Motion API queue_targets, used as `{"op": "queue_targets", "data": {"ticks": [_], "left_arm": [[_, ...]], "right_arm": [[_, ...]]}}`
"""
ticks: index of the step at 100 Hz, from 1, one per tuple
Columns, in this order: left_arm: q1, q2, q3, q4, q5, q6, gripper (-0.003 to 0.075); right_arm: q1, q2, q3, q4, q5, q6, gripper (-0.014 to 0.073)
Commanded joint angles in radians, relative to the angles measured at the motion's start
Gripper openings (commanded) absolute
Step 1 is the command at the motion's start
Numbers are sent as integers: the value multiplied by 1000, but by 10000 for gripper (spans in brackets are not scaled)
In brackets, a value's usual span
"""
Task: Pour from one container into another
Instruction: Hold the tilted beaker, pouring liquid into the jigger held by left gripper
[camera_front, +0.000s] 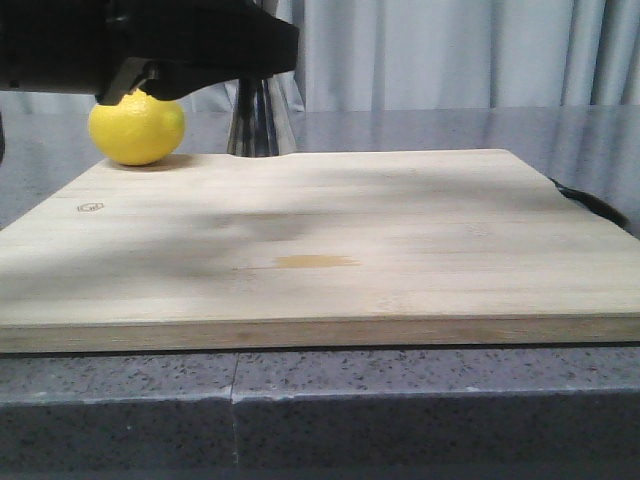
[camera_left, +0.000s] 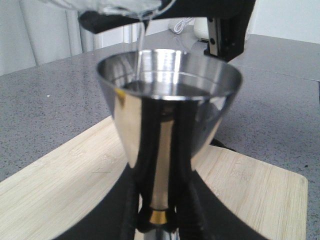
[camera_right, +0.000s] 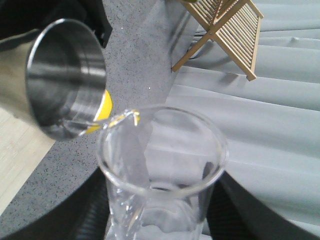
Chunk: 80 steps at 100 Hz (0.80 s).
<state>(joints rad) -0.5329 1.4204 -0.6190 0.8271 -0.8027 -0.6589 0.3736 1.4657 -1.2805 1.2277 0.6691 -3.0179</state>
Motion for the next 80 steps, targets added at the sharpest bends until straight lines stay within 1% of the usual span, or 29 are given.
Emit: {"op": "queue_targets", "data": {"ticks": [1, 9, 17, 37, 44, 57, 62, 80], "left_arm": [[2, -35, -30, -39, -74, -5, -19], [2, -35, -30, -39, -74, -5, -19], [2, -35, -30, -39, -74, -5, -19], [2, -35, -30, -39, -74, -5, -19], [2, -35, -30, -39, -74, -5, -19], [2, -35, -30, -39, -74, -5, -19], [2, -35, -30, -39, -74, -5, -19], [2, -35, -30, -39, -74, -5, -19]], "right_arm": [[0, -45, -35, 82, 2, -6, 225], [0, -45, -35, 132, 6, 14, 225], [0, -45, -35, 176, 6, 67, 225], [0, -45, -35, 190, 6, 152, 225], [0, -45, -35, 190, 4, 235, 225], [-3, -45, -35, 190, -21, 441, 225], [-3, -45, -35, 190, -45, 519, 225], [-3, -45, -35, 193, -147, 734, 225]]}}
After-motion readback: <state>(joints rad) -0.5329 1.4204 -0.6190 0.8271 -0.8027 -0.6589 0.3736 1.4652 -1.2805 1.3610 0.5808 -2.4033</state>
